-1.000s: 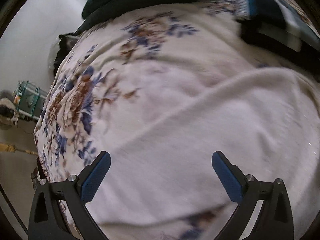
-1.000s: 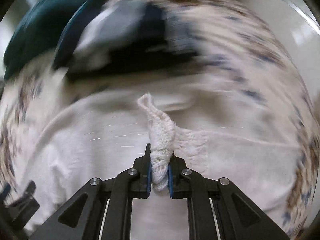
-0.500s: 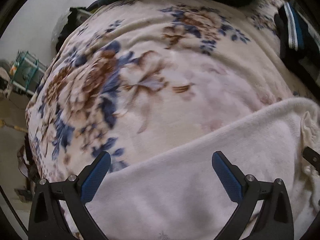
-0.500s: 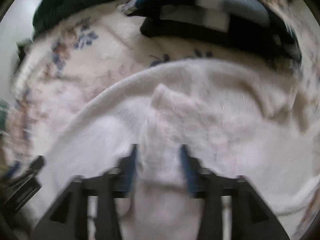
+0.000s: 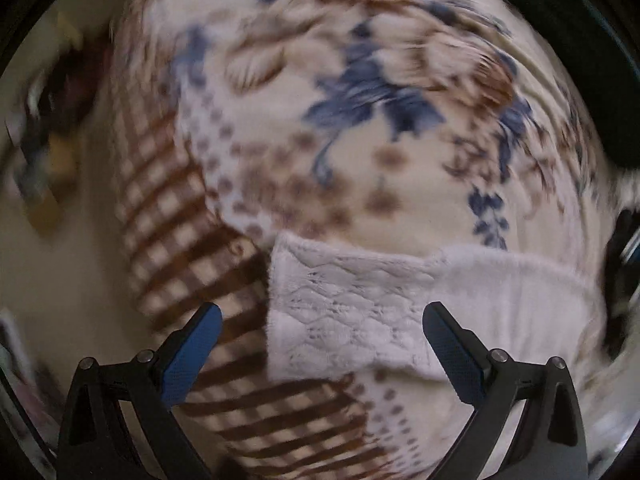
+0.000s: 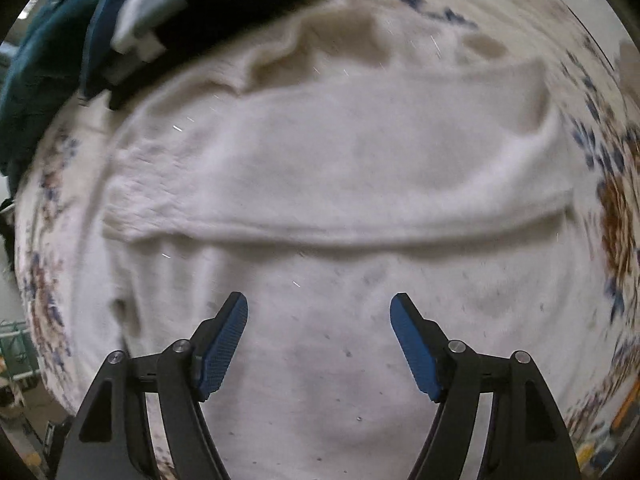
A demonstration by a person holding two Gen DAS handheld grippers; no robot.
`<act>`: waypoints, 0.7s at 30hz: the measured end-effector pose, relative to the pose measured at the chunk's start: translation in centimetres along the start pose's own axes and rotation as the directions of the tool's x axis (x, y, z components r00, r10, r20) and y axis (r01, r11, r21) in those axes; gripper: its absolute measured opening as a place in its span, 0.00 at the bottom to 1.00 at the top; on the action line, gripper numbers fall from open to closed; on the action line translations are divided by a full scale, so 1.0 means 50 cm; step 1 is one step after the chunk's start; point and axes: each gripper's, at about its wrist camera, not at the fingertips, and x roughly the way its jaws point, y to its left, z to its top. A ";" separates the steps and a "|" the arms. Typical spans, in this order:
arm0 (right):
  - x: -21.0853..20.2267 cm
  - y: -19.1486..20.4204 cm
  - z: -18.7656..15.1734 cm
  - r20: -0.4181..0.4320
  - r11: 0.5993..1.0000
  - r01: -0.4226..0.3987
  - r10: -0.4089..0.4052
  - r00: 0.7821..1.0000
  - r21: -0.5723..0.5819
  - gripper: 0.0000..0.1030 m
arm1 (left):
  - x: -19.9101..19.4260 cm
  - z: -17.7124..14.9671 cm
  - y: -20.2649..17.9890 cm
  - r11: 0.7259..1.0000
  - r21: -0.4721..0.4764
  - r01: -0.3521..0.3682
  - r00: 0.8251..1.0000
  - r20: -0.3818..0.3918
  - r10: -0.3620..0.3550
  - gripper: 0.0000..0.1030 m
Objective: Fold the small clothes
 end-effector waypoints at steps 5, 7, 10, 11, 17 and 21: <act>0.040 -0.002 -0.024 -0.050 0.999 -0.003 0.004 0.999 0.032 0.74 | 0.094 0.009 0.010 0.997 -0.045 0.056 0.995 -0.074 -0.060 0.78; 0.049 0.014 -0.030 -0.057 1.000 0.000 0.001 0.998 0.019 0.74 | 0.093 0.012 -0.008 0.999 -0.016 0.033 0.999 -0.032 -0.033 0.46; 0.049 0.030 -0.033 -0.054 1.000 -0.003 0.002 0.999 -0.005 0.74 | 0.035 0.030 -0.030 0.998 0.012 0.068 0.995 0.069 -0.068 0.09; 0.048 0.033 -0.034 -0.049 1.000 0.000 -0.001 0.999 -0.014 0.74 | 0.010 0.040 -0.032 0.997 0.015 0.081 0.990 0.114 -0.082 0.09; 0.039 0.041 -0.034 -0.046 0.999 -0.013 0.012 0.999 -0.031 0.74 | -0.031 0.157 0.001 0.974 -0.033 0.226 0.957 0.194 -0.215 0.25; 0.031 0.039 -0.040 -0.044 0.999 -0.025 0.023 0.999 -0.041 0.74 | 0.002 0.153 0.094 0.931 -0.187 0.313 0.945 0.156 -0.286 0.32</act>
